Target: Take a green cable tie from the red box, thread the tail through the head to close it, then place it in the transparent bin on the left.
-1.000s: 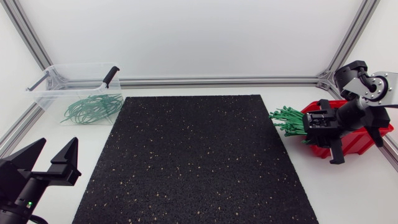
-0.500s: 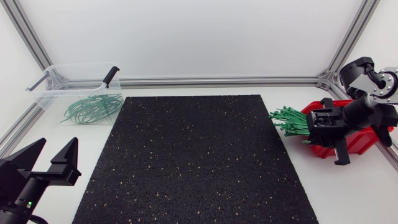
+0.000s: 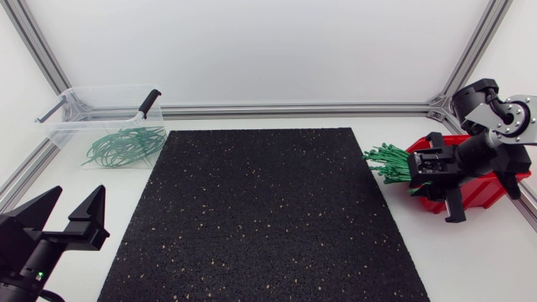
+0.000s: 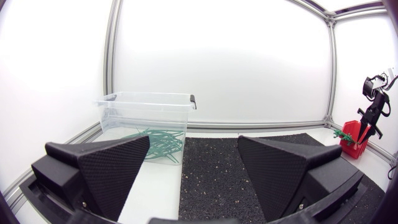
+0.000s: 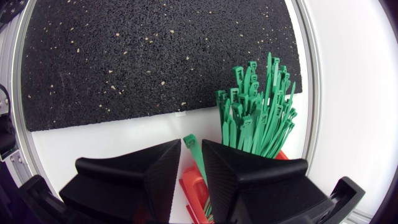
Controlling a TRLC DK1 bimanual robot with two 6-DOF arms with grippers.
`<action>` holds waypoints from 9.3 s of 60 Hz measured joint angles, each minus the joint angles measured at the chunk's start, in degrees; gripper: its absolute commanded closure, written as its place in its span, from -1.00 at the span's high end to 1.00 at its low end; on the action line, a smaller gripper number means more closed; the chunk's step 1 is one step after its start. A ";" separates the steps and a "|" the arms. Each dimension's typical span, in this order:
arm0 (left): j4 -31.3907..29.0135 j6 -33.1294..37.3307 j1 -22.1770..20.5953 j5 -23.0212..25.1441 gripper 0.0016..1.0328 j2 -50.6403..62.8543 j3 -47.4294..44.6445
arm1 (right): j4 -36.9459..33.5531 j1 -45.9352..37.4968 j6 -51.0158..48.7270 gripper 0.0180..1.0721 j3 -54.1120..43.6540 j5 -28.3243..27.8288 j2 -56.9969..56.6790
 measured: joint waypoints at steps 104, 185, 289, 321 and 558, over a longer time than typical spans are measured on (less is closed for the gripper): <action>-0.09 0.00 0.00 0.00 0.92 0.02 0.00 | -12.31 -0.26 5.95 -0.89 9.49 -15.06 -1.07; -5.51 -0.04 0.81 8.70 0.86 18.10 12.74 | -18.32 30.42 54.64 -0.89 33.73 -30.42 -7.50; -10.67 17.92 -19.52 48.68 0.81 72.78 51.95 | 0.46 27.56 67.82 -0.89 30.14 -58.88 10.27; -4.31 14.23 -22.08 53.57 0.77 80.32 57.61 | 13.88 25.75 79.62 -0.89 26.71 -61.16 10.56; 13.40 0.00 -22.49 56.39 -0.62 85.53 57.37 | 28.89 25.22 94.82 -0.89 19.32 -62.88 8.33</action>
